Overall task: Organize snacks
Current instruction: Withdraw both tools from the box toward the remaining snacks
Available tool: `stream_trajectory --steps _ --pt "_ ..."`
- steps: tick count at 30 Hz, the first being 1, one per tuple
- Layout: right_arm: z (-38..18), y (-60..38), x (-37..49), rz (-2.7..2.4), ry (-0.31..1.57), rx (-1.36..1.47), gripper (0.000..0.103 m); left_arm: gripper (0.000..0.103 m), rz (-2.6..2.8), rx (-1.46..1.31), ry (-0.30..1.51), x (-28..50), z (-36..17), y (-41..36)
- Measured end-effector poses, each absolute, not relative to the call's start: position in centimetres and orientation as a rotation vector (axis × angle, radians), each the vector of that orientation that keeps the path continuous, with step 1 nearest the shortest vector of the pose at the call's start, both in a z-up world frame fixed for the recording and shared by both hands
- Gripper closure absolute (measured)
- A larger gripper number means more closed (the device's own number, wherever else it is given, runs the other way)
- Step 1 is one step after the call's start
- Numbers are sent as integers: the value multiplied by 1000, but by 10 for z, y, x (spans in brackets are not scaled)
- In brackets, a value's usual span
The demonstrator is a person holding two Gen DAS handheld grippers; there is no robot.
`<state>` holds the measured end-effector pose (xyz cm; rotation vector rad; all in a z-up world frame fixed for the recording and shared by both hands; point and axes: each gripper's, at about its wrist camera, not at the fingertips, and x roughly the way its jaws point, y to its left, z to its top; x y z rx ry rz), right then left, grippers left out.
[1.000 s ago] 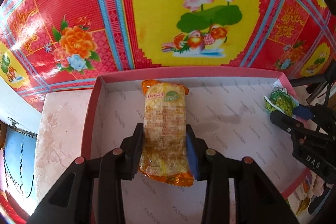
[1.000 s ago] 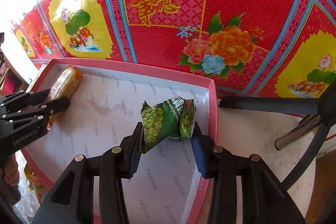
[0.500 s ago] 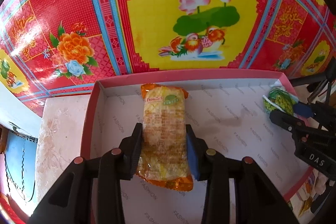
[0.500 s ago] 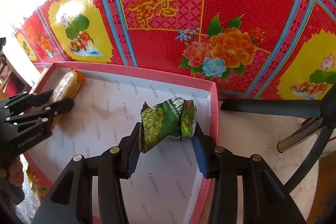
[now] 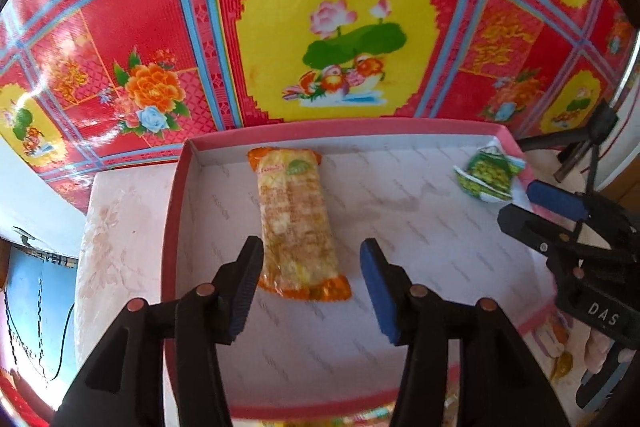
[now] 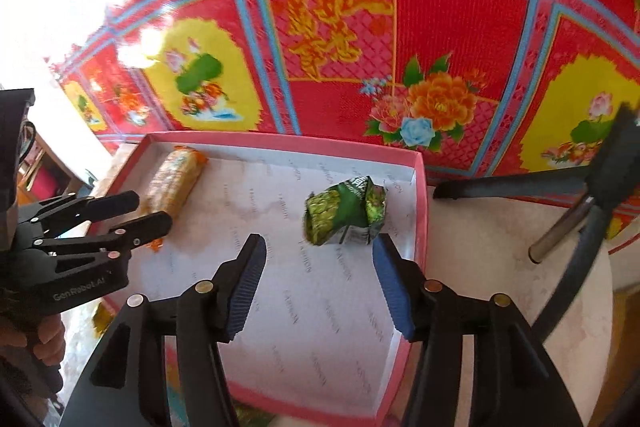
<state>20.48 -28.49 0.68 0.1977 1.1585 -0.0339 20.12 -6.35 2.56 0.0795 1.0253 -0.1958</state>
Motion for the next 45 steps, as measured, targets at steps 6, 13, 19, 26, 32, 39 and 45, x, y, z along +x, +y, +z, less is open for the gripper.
stream_trajectory --steps 6,13,19,26,32,39,45 --pt "33 -283 177 2 1141 303 46 50 -224 47 1013 177 45 -56" --pt "58 -281 143 -8 1115 385 46 50 -221 53 1009 138 64 -57" --pt "68 -281 115 -53 1112 381 46 50 -216 36 1018 114 66 -52" --pt "62 -280 85 -74 1138 382 46 50 -205 26 1034 89 58 -48" --pt "59 -279 65 -92 1146 367 46 50 -188 30 1055 72 49 -40" --pt "58 -278 45 -114 1141 327 46 50 -168 13 1073 62 40 -31" --pt "47 -276 35 -103 1164 297 46 50 -151 2 1082 59 33 -25"
